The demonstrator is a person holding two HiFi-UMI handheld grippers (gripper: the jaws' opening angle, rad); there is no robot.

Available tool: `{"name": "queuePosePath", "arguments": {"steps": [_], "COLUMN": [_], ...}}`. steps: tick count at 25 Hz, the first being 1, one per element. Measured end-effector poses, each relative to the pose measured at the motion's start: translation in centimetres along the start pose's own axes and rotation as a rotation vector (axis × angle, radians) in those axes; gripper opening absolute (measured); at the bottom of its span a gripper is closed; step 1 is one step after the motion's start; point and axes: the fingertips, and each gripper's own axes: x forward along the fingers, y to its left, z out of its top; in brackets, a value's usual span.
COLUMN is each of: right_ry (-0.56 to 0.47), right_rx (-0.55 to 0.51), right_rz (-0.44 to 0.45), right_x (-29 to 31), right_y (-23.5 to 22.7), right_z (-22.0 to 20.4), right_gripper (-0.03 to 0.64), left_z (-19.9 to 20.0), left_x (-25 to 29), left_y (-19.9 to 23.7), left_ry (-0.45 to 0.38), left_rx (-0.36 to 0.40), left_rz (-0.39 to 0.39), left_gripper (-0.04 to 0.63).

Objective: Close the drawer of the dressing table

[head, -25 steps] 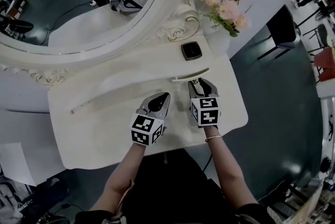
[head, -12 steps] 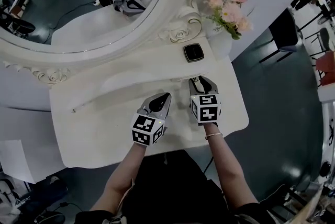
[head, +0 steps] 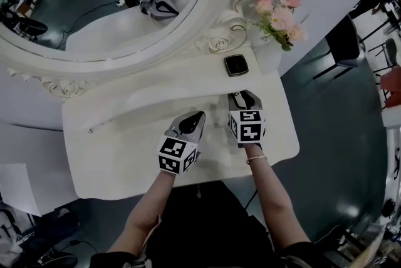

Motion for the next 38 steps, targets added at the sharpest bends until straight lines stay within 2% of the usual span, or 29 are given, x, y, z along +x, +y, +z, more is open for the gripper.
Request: {"name": "queuePosePath", "arguments": {"steps": [10, 22, 38], "right_ry": [-0.022, -0.115, -0.183], "right_rx": [0.016, 0.067, 0.137], "right_rz": [-0.005, -0.028, -0.058], "right_x": [-1.0, -7.2, -15.2], "right_y": [-0.2, 0.9, 4.6], "right_z": [0.5, 1.3, -1.1], "right_gripper": [0.130, 0.094, 0.031], "left_z": [0.3, 0.9, 0.4], "left_x": [-0.4, -1.9, -6.4], "left_y": [-0.3, -1.6, -2.4], "left_ry": [-0.012, -0.051, -0.083], "left_rx": [0.005, 0.036, 0.077], "left_rz": [-0.005, -0.023, -0.035], "left_gripper": [0.005, 0.005, 0.005]}}
